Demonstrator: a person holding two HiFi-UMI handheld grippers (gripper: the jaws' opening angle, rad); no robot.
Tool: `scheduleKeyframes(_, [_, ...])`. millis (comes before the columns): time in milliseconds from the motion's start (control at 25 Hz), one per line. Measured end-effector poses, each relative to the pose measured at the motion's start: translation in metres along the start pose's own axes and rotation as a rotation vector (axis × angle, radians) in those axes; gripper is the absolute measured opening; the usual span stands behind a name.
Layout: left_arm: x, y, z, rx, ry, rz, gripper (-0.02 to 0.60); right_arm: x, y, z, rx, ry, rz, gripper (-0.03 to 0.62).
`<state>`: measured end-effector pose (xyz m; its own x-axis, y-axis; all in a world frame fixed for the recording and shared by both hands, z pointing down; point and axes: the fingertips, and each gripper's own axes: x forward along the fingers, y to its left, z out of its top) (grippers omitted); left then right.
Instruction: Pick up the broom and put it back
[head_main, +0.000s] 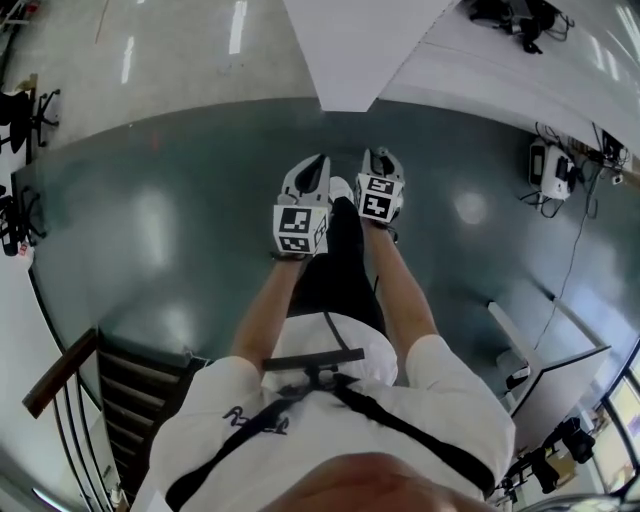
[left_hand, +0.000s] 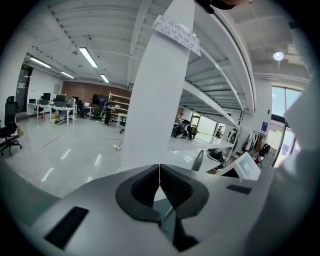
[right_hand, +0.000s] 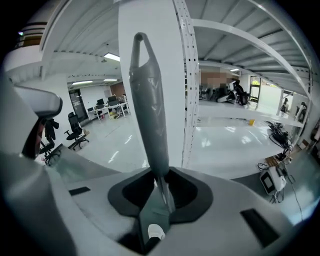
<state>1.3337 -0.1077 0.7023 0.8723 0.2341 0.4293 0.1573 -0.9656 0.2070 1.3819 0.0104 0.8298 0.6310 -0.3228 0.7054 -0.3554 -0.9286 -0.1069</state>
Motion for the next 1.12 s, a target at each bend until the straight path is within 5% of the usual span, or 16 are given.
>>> scheduleKeyframes(200, [0.022, 0.021, -0.014, -0.017, 0.033, 0.030, 0.012, 0.049, -0.001, -0.011, -0.020, 0.040, -0.001, 0.098])
scheduleKeyframes(680, [0.057, 0.055, -0.040, -0.053, 0.070, 0.062, 0.012, 0.137, 0.008, 0.057, -0.105, -0.023, 0.047, 0.100])
scheduleKeyframes(1120, [0.060, 0.071, -0.028, -0.071, 0.041, 0.077, 0.012, 0.178, 0.012, 0.095, -0.102, -0.020, 0.074, 0.100])
